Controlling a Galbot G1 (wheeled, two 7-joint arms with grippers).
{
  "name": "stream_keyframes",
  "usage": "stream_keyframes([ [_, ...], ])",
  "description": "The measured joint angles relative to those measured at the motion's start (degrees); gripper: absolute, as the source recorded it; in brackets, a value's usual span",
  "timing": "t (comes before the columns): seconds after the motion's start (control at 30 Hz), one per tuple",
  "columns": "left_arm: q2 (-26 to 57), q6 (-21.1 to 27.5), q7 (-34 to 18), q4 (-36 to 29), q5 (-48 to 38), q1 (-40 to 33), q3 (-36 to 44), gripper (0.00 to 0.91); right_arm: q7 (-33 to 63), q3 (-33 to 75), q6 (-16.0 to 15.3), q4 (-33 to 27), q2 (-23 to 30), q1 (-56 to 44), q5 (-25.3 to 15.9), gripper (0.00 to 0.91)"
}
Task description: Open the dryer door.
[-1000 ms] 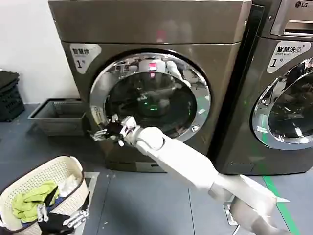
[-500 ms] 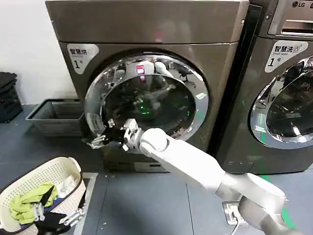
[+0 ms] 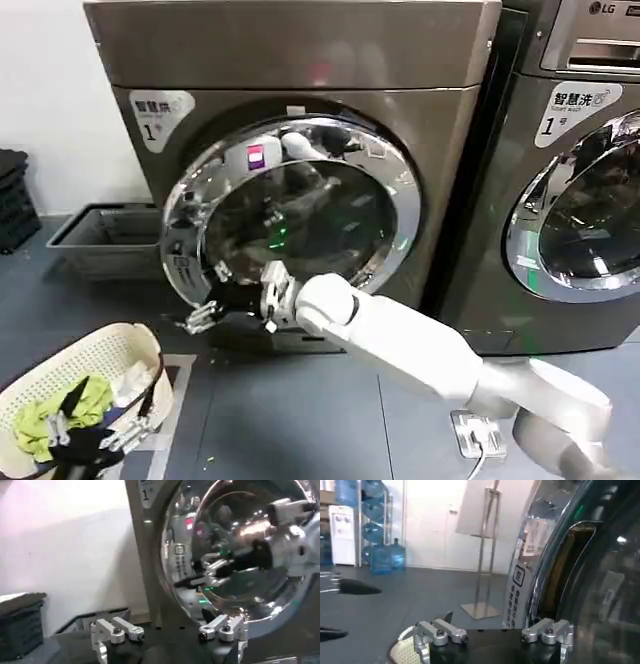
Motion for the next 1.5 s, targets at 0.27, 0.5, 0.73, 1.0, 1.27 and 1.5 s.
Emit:
stream_keyframes([
  [0.27, 1.2, 1.1, 1.0, 2.1, -3.2, -2.6, -4.0, 0.907, -0.6, -1.4, 0.0, 5.0, -3.4, -0.1, 0.8, 0.907],
  [0.5, 3.6, 2.1, 2.0, 4.8, -5.7, -5.4, -6.6, 0.907, -2.0, -1.6, 0.4, 9.3, -6.9, -0.9, 0.9, 0.907],
  [0.73, 6.4, 4.7, 2.7, 7.0, -8.5, -9.4, -7.8, 0.907, -4.9, -1.8, 2.7, 13.0, -10.8, -2.0, 1.0, 0.907],
  [1.0, 10.1, 6.2, 2.8, 10.2, -8.9, -15.7, -6.7, 0.907, -9.1, -1.9, 4.8, 15.9, -14.7, -2.4, 1.0, 0.907],
  [1.27, 12.6, 7.7, 2.5, 13.5, -9.2, -23.0, -5.0, 0.907, -13.6, -1.7, 8.5, 18.3, -18.3, -3.8, 1.3, 0.907],
  [1.5, 14.0, 7.6, 2.9, 17.2, -8.4, -29.0, -2.2, 0.907, -17.0, -0.1, 9.9, 20.4, -21.6, -6.0, 1.3, 0.907],
])
